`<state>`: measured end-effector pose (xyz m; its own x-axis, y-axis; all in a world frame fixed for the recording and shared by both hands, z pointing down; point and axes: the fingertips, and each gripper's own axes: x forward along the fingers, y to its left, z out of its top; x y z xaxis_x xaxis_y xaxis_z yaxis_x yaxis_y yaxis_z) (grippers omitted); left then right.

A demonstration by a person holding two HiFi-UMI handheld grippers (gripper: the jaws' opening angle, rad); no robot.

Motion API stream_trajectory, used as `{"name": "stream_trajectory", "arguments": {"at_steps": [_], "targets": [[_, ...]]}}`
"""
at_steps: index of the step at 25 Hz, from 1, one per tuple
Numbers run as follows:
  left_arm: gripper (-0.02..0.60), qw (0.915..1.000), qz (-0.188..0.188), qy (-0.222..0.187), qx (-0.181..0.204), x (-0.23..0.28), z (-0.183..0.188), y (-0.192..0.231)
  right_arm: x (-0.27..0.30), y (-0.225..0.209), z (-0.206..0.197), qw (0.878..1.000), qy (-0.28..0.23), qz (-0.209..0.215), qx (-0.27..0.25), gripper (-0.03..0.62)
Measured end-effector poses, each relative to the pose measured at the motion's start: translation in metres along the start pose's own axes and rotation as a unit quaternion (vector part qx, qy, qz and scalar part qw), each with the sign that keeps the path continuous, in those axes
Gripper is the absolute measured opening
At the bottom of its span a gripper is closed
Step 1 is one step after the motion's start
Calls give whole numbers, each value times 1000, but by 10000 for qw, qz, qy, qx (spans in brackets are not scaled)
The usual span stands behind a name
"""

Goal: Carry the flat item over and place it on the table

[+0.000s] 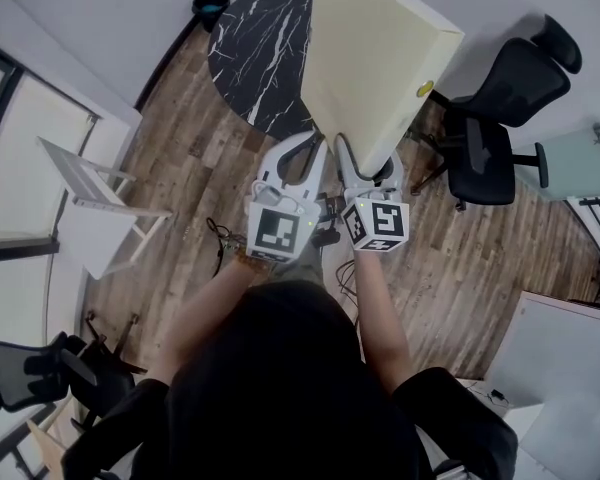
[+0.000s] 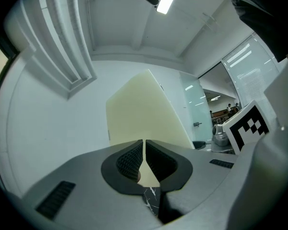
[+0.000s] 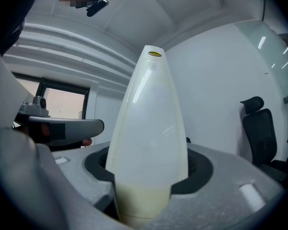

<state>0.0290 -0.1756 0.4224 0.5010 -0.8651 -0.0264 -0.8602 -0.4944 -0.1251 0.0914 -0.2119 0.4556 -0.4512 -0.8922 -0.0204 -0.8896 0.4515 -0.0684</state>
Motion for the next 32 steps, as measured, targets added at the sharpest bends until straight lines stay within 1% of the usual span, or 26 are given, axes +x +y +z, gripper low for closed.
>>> {"name": "stream_trajectory", "arguments": {"at_steps": [2, 5, 9, 15, 23, 26, 29, 32], "targets": [[15, 10000, -27, 7, 68, 7, -6, 3, 6, -2, -3, 10000, -5, -3, -97, 279], [15, 10000, 17, 15, -51, 13, -13, 6, 13, -6, -8, 9999, 0, 12, -148, 279], [15, 10000, -14, 59, 58, 18, -23, 11, 22, -9, -16, 10000, 47, 22, -54, 279], [14, 10000, -9, 37, 8, 26, -35, 14, 34, -13, -29, 10000, 65, 40, -15, 279], [15, 9999, 66, 116, -76, 30, -52, 27, 55, -14, -44, 9996, 187, 201, 102, 279], [15, 9998, 107, 169, -80, 32, -53, 31, 69, -15, -48, 9989, 248, 330, 229, 279], [15, 9988, 230, 257, -358, 32, -57, 31, 76, -23, -59, 9972, 486, 411, 399, 279], [15, 9975, 308, 369, -515, 32, -63, 37, 87, -29, -72, 9922, 700, 595, 842, 279]]}}
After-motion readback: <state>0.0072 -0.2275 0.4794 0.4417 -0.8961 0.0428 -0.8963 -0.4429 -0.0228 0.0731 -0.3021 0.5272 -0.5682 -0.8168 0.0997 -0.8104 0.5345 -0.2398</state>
